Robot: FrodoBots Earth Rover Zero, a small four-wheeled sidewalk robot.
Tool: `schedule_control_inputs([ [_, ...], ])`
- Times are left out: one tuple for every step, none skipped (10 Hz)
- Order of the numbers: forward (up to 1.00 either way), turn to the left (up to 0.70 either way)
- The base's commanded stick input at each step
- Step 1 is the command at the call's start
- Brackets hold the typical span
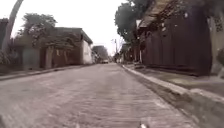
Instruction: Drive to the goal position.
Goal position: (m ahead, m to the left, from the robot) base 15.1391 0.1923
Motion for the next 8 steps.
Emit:
schedule_control_inputs([
  [1.00,0.00],
  [1.00,0.00],
  [1.00,0.00],
  [1.00,0.00],
  [1.00,0.00],
  [1.00,0.00],
  [1.00,0.00],
  [1.00,0.00],
])
